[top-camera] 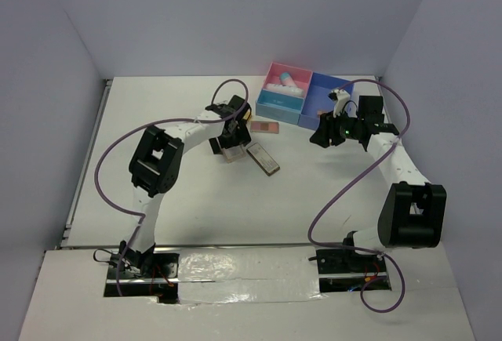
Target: Organize the makeup
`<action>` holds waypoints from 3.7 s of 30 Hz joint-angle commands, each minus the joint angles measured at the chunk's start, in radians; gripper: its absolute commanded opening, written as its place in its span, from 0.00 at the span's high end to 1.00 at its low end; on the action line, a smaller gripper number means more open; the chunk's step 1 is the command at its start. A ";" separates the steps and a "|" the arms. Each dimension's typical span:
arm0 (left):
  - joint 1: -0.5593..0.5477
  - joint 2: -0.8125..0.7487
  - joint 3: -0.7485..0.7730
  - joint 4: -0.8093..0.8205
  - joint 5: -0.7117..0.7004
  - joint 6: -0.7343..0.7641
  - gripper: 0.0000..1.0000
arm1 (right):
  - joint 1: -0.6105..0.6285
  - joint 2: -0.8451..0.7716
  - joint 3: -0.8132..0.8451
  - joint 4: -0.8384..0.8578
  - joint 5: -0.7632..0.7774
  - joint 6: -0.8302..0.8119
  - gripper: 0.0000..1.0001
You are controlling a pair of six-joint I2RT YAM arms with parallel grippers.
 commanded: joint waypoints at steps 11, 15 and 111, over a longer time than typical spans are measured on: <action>-0.025 0.113 0.073 -0.191 -0.113 -0.010 0.08 | 0.007 -0.001 -0.009 0.039 -0.022 0.014 0.43; -0.028 0.092 0.018 -0.163 -0.122 -0.012 0.17 | 0.008 0.002 -0.007 0.039 -0.024 0.014 0.43; -0.227 0.535 0.657 1.194 0.054 0.207 0.15 | -0.210 -0.154 0.004 0.081 -0.087 0.112 0.69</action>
